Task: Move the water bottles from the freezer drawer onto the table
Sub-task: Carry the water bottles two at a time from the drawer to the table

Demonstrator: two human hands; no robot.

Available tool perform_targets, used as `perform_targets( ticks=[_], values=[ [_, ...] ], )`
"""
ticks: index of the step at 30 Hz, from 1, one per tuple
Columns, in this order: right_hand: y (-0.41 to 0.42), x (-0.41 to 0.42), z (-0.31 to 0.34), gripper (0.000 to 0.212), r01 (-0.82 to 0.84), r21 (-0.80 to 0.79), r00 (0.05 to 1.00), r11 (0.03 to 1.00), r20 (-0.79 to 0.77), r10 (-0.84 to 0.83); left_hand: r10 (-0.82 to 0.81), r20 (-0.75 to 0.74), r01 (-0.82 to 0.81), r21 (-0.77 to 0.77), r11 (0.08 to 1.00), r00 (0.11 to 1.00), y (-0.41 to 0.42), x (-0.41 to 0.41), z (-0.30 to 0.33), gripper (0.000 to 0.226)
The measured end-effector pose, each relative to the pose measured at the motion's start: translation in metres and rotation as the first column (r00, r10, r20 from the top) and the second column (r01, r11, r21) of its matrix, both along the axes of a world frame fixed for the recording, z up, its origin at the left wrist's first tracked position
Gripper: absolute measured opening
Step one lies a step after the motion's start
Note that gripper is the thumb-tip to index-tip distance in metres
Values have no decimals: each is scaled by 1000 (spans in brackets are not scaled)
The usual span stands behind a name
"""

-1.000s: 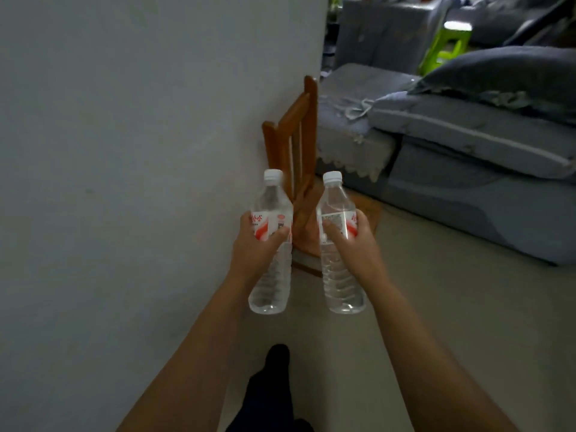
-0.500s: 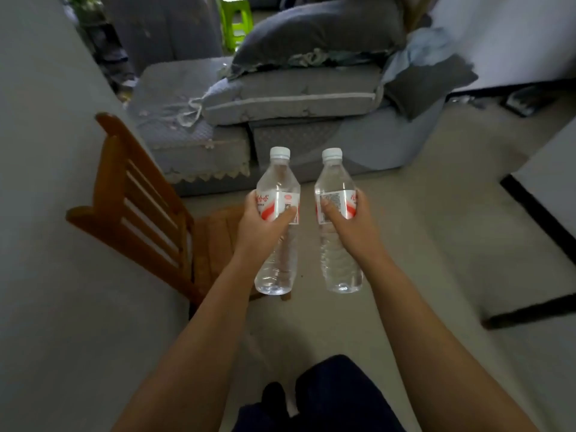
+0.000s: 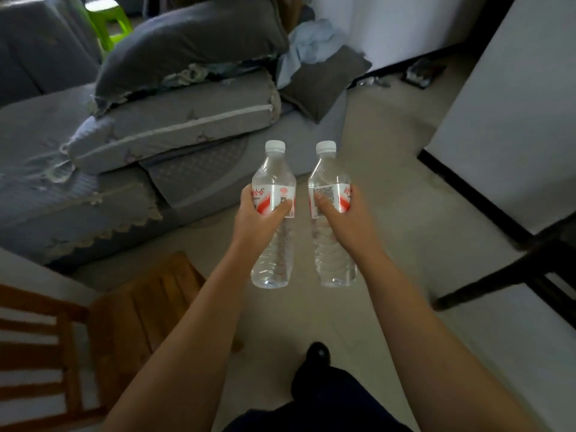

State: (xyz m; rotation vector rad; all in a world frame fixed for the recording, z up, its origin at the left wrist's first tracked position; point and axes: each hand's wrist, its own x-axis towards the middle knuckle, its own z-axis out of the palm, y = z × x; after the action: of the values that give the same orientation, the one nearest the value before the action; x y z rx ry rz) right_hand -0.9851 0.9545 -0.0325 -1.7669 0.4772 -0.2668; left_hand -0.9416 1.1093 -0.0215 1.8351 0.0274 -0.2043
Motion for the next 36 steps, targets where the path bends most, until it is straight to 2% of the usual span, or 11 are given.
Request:
perform_targets(
  ticks=[4, 9, 18, 23, 30, 36],
  values=[
    [-62, 35, 7, 46, 67, 7, 998, 998, 2, -67, -37, -14, 37, -19, 999, 999, -65, 44, 1, 55],
    [-138, 67, 10, 39, 179, 5, 984, 984, -28, -178, -151, -21, 150, -13, 989, 988, -146, 96, 3, 49],
    [-246, 157, -2, 40, 346, -34, 937, 938, -42, -347, -337, -21, 336, -22, 942, 941, -272, 209, -4, 44],
    [-314, 229, 5, 37, 459, -45, 888, 887, -13, -460, -470, -1, 470, -11, 882, 883, -351, 290, 2, 48],
    [-407, 284, 10, 51, 610, -12, 793, 793, -1, -610, -636, -21, 636, -18, 771, 771, -464, 363, 18, 52],
    [-503, 295, 5, 38, 723, 5, 690, 690, -26, -723, -761, -26, 761, -25, 648, 648, -577, 395, 0, 55]
  ],
)
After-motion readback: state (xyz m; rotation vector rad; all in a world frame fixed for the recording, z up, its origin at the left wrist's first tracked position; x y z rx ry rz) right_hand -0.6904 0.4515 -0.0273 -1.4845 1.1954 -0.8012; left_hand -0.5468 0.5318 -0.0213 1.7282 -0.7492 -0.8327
